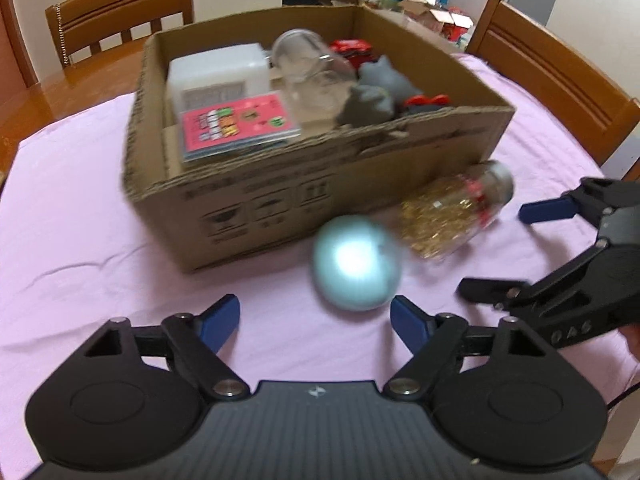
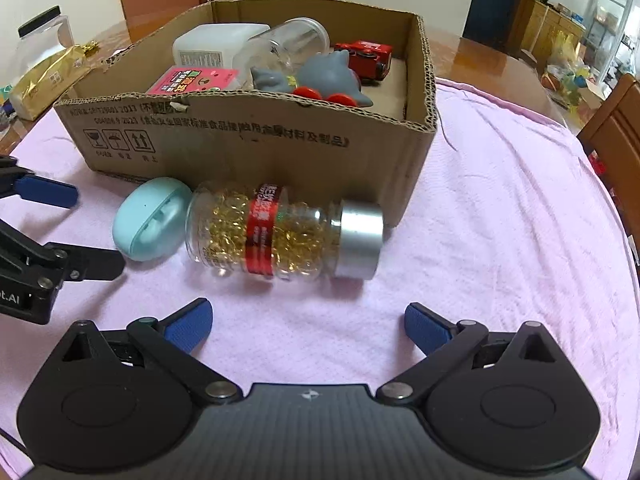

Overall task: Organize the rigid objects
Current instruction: 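Grasp the teal round case with the left tool while the right tool grasps the gold capsule bottle, then carry the teal case and capsule bottle into the box and release both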

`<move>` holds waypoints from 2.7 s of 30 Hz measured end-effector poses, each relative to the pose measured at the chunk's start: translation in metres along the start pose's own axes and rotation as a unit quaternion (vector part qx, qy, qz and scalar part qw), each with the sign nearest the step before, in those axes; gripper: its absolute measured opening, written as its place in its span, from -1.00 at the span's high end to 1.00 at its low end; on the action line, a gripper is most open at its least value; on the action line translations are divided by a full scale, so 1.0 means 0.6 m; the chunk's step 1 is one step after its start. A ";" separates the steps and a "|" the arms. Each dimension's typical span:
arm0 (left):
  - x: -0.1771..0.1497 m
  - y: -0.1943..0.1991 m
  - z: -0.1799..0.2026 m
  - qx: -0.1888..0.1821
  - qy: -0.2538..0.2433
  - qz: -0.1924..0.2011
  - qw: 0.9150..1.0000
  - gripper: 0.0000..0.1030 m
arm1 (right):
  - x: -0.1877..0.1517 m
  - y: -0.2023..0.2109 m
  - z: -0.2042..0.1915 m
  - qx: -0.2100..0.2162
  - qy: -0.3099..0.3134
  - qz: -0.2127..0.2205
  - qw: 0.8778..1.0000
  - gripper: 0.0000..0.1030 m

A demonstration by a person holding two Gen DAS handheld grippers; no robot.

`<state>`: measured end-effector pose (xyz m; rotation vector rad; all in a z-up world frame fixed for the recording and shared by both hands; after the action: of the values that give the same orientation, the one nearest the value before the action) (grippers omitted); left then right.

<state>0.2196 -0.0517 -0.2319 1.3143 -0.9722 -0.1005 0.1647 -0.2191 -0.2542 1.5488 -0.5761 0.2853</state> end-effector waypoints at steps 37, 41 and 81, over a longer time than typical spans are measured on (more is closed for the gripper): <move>0.007 -0.009 -0.011 0.071 0.040 -0.019 0.996 -0.02 | -0.009 0.010 0.003 0.014 0.015 0.012 1.000 -1.00; 0.007 -0.009 -0.013 0.070 0.039 -0.019 0.997 -0.02 | -0.004 0.007 0.001 0.014 0.017 0.005 1.000 -1.00; 0.028 0.119 -0.046 0.018 -0.031 -0.030 0.999 -0.01 | 0.092 0.093 -0.057 0.059 0.072 -0.012 0.996 -0.88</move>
<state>0.2159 -0.0179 -0.1611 1.3815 -0.9906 -0.1717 0.1876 -0.1944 -0.1757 1.6334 -0.4329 0.4159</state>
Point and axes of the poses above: each gripper's, at about its wrist camera, not at the fingertips, and y roughly against the way its jaws point, z to its right, x to its top, the point moved 9 cm from there along -y, roughly the way its jaws point, and after that the axes turned 15 degrees about -y, right-handed, at the moved point
